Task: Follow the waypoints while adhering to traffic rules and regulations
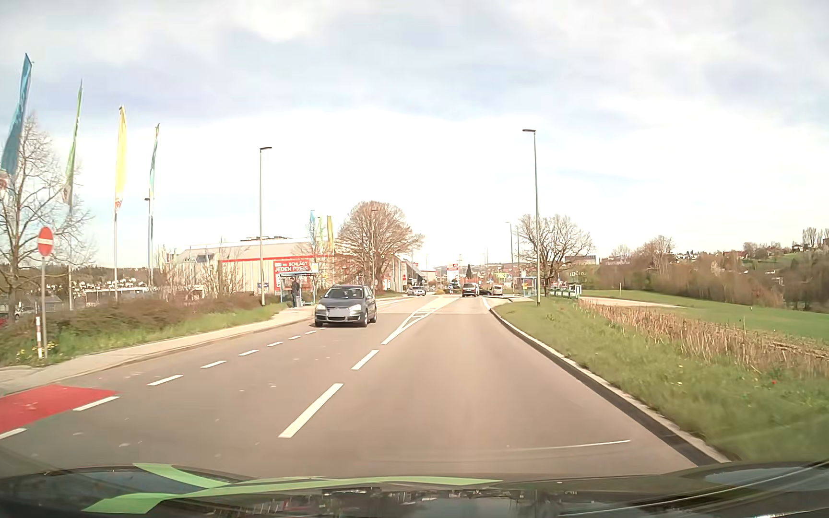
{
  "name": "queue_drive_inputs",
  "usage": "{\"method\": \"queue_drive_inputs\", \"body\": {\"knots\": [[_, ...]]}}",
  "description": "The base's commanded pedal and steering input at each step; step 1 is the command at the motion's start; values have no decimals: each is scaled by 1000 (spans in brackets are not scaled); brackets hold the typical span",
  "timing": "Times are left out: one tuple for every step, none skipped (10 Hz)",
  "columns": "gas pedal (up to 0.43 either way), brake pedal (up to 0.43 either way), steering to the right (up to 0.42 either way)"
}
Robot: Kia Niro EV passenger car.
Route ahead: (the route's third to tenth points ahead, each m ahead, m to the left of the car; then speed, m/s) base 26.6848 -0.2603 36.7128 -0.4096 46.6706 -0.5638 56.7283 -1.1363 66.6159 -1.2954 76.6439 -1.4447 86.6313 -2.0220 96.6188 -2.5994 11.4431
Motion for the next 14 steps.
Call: {"method": "queue_drive_inputs", "body": {"knots": [[0, 140, 1], [0, 140, 0], [0, 134, 0], [0, 128, 0], [0, 128, 0], [0, 134, 0], [0, 134, 1], [0, 128, 3], [0, 140, 3], [0, 146, 3], [0, 146, 3], [0, 152, 3], [0, 152, 3], [0, 165, 5]]}}
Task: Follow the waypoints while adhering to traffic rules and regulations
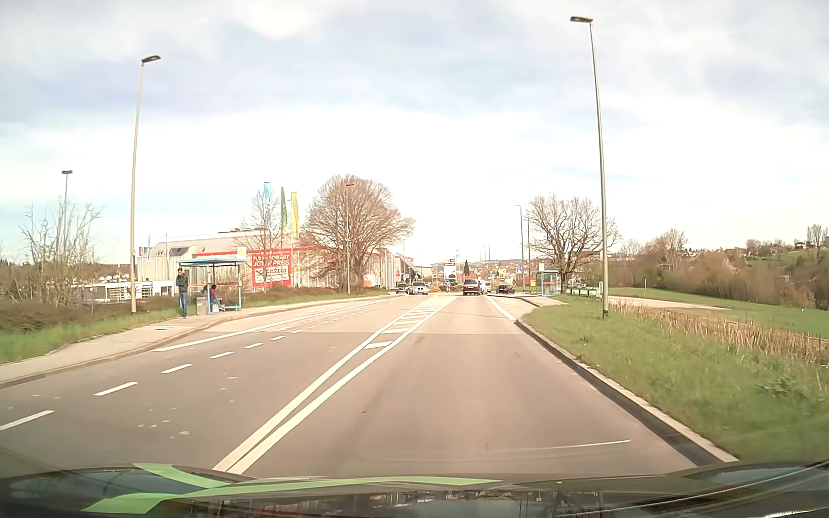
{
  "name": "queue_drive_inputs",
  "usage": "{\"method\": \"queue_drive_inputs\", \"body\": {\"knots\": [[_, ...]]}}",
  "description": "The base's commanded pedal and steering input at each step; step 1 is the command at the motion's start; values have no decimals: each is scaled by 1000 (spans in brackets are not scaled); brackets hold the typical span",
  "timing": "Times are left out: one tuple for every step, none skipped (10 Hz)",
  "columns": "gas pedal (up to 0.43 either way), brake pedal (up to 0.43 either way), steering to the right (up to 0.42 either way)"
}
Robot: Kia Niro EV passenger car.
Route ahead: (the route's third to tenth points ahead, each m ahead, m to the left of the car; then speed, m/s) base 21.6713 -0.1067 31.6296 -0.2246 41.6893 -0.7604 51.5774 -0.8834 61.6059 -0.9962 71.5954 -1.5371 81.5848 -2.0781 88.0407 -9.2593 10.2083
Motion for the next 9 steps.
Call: {"method": "queue_drive_inputs", "body": {"knots": [[0, 177, 8], [0, 177, 8], [0, 183, 8], [0, 159, 8], [0, 110, 8], [0, 49, 8], [0, 0, 8], [0, 0, 8], [0, 0, 8]]}}
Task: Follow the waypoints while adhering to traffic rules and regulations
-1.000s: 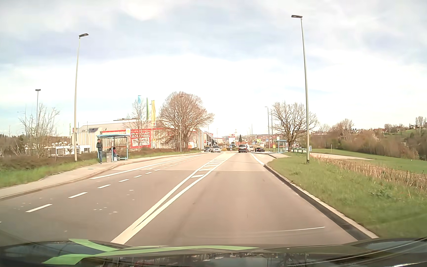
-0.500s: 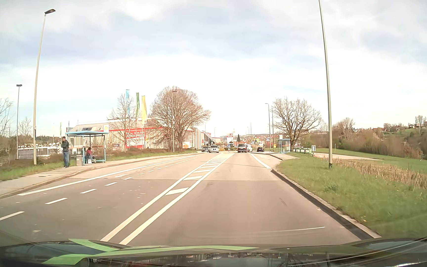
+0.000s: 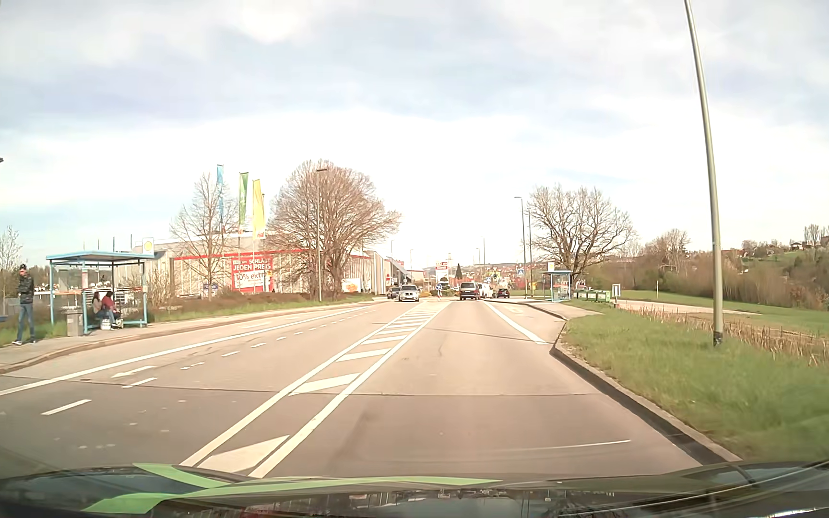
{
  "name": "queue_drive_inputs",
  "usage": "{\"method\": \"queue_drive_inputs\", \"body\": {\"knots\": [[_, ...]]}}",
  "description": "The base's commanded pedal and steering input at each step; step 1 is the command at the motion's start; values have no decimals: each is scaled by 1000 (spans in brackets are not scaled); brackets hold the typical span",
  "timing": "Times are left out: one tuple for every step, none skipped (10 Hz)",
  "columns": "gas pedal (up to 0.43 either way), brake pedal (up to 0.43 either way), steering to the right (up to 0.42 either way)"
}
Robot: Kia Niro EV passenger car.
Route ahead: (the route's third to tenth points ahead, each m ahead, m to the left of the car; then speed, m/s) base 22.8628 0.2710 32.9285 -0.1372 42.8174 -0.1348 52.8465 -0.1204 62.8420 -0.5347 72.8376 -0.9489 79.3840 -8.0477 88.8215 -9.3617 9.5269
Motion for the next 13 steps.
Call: {"method": "queue_drive_inputs", "body": {"knots": [[0, 0, 8], [0, 0, 8], [0, 0, 8], [0, 0, 7], [0, 0, 8], [0, 0, 7], [0, 0, 6], [0, 0, 5], [20, 0, 6], [20, 0, 6], [20, 0, 5], [20, 0, 5], [20, 0, 5]]}}
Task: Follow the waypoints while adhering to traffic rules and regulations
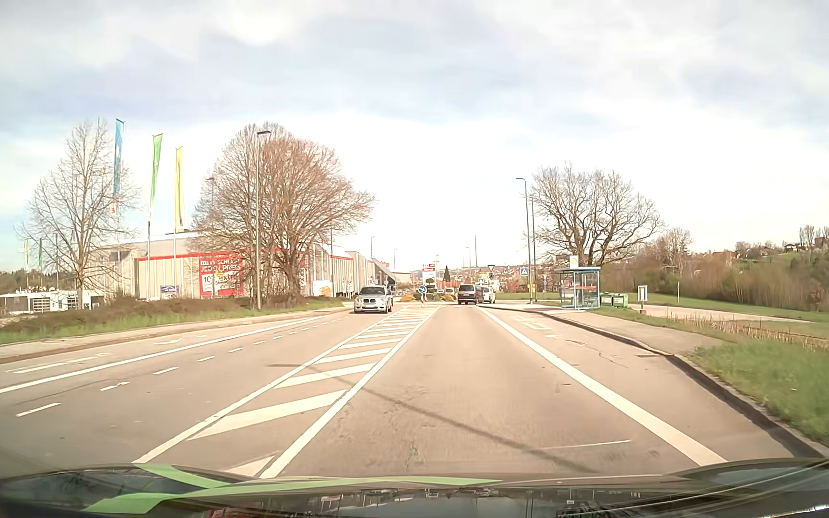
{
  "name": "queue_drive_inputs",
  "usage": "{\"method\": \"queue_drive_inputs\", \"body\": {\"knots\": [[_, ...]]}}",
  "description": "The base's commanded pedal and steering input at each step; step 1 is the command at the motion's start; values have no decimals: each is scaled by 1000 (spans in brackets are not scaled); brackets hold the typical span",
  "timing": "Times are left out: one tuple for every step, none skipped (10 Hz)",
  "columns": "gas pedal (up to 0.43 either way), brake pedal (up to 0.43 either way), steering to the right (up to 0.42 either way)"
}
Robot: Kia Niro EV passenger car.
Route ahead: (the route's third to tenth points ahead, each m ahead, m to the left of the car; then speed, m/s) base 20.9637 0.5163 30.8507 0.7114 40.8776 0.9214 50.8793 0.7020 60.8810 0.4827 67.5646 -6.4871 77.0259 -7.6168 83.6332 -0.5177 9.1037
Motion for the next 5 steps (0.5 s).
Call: {"method": "queue_drive_inputs", "body": {"knots": [[20, 0, 5], [20, 0, 4], [20, 0, 4], [20, 0, 4], [20, 0, 4]]}}
